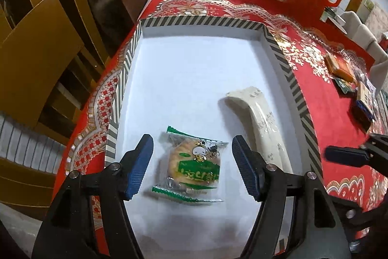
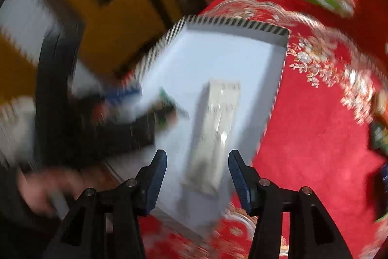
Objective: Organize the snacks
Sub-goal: 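Carry both snacks to the white tray and open both grippers to release, then return the right gripper to the pile and grasp the blue-labelled cracker pack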
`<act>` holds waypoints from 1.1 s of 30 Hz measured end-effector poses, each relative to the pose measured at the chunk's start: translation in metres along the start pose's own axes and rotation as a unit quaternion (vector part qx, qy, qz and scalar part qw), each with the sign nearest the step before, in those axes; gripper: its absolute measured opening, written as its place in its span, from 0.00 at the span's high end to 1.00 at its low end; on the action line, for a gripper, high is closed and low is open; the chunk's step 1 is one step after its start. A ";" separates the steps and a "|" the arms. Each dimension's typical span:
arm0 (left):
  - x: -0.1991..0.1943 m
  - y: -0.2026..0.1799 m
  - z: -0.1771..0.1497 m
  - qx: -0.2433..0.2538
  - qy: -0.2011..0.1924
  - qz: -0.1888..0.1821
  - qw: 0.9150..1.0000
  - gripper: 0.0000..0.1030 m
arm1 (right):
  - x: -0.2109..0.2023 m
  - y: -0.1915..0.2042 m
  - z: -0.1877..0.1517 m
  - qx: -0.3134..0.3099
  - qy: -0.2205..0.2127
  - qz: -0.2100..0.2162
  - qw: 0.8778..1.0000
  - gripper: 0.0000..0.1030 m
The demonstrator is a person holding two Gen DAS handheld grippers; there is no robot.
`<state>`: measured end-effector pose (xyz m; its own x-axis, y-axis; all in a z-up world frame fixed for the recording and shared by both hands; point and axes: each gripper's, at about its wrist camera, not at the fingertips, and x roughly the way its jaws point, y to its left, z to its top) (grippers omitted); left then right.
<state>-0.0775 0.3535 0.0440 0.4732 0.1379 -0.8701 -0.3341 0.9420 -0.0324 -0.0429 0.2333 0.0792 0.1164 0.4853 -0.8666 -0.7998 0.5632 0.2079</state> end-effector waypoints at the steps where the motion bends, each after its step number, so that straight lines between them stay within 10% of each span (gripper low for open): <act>1: 0.000 0.001 0.001 -0.001 -0.003 0.002 1.000 0.34 | 0.000 0.003 -0.006 -0.022 -0.005 -0.038 0.999 0.50; 3: -0.005 0.003 0.004 -0.001 -0.022 0.005 1.000 0.34 | -0.009 -0.004 -0.014 -0.021 -0.035 -0.097 0.994 0.50; 10: -0.011 0.023 0.050 0.010 -0.131 0.059 0.990 0.33 | 0.026 -0.046 -0.017 0.084 0.060 -0.048 0.993 0.50; 17: 0.058 0.035 0.076 -0.016 -0.077 0.001 0.997 0.34 | 0.024 -0.056 -0.043 0.110 0.082 -0.074 0.988 0.48; 25: 0.061 -0.045 0.078 0.053 -0.076 -0.036 0.995 0.33 | 0.001 -0.076 -0.096 0.144 0.094 -0.073 0.982 0.45; 30: 0.048 -0.061 0.075 0.052 -0.080 -0.019 0.995 0.33 | -0.059 -0.116 -0.114 0.199 -0.015 -0.071 0.977 0.45; 33: 0.021 -0.065 0.078 0.042 -0.104 -0.001 0.994 0.33 | -0.104 -0.173 -0.125 0.280 -0.094 -0.105 0.950 0.44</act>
<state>0.0181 0.3188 0.0665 0.6348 0.1880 -0.7494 -0.2683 0.9632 0.0144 0.0101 0.0022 0.0766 0.3833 0.4046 -0.8303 -0.3149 0.9023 0.2943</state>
